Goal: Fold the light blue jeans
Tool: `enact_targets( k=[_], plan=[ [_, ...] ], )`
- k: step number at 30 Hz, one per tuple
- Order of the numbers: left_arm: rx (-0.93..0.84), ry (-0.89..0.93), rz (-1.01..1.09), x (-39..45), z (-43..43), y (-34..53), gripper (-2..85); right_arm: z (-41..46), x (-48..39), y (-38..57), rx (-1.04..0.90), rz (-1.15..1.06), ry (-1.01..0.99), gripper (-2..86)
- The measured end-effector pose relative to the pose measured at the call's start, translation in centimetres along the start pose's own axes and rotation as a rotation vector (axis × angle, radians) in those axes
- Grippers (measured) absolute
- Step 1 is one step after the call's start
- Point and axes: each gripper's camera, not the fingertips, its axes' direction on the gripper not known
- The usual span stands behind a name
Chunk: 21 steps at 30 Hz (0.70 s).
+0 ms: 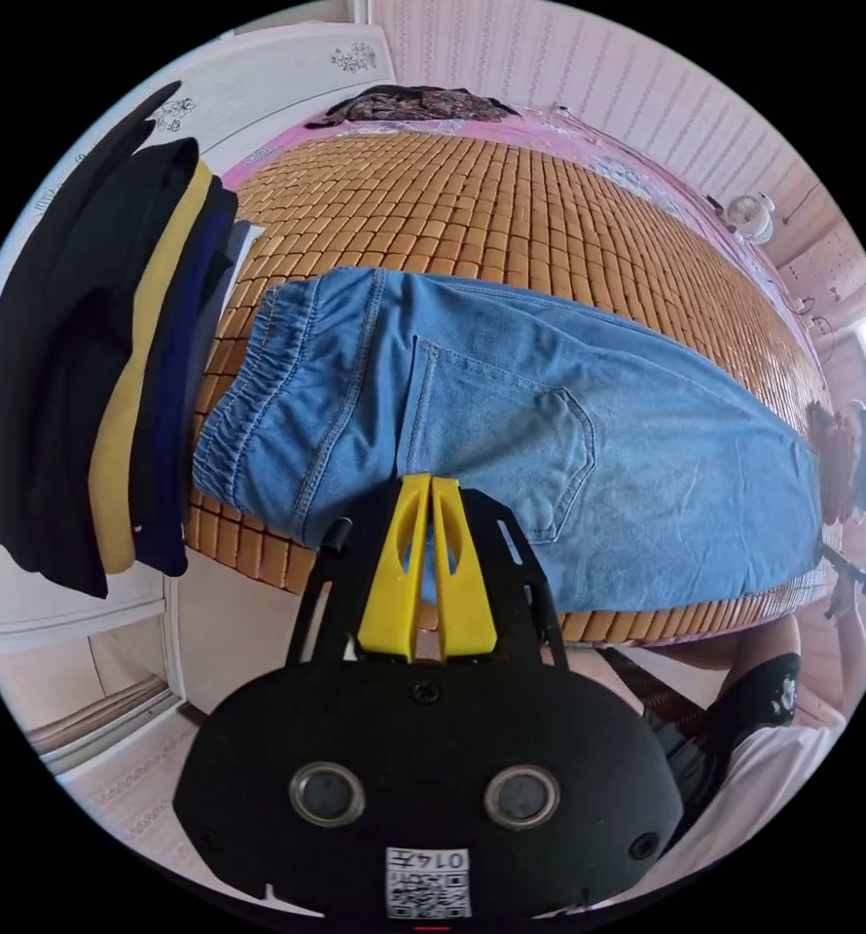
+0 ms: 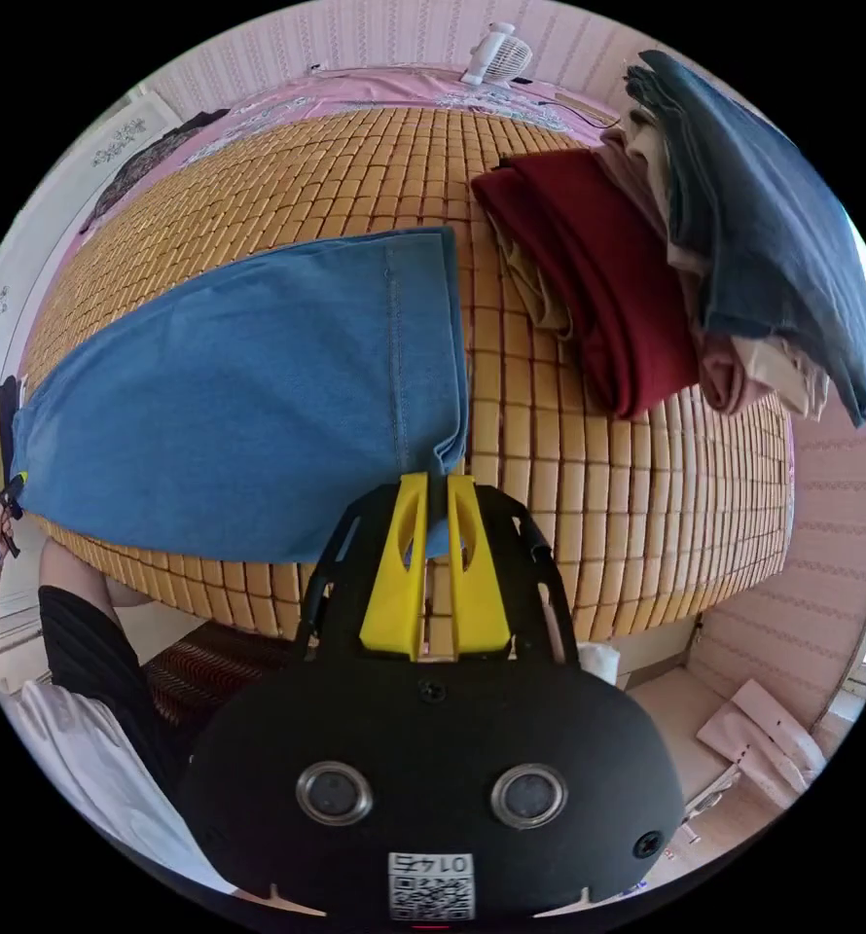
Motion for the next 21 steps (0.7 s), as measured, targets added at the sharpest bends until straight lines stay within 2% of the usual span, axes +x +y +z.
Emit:
enact_targets(
  k=[3, 5, 8, 12, 14, 18, 21],
  plan=[
    [0.041, 0.007, -0.055, -0.7, -2.9, 1.9, -1.0, -0.9, 0.8, 6.6, 0.042, 0.116, -0.079, 4.0],
    [0.173, 0.023, -0.058, -0.6, -6.4, 4.5, -1.0, -2.2, 1.5, 11.7, 0.114, 0.211, -0.124, 4.3],
    [0.303, 0.136, -0.027, -0.1, -10.9, 8.0, -1.0, -5.0, 0.9, 17.6, 0.245, 0.230, -0.103, 2.7],
    [0.423, 0.224, 0.080, 1.0, -16.1, 11.9, -1.0, -8.7, -1.0, 22.5, 0.388, 0.203, 0.028, 2.4],
    [0.471, 0.238, 0.182, 2.3, -19.1, 14.2, -0.9, -9.8, -3.2, 23.8, 0.400, 0.094, 0.051, 3.0],
    [0.549, 0.161, 0.308, 5.0, -23.2, 17.4, -0.9, -9.8, -6.0, 24.5, 0.349, -0.008, 0.049, 4.8],
    [0.580, 0.145, 0.423, 7.5, -26.6, 19.2, -0.4, -10.7, -7.2, 26.3, 0.415, 0.000, 0.060, 4.5]
  ],
)
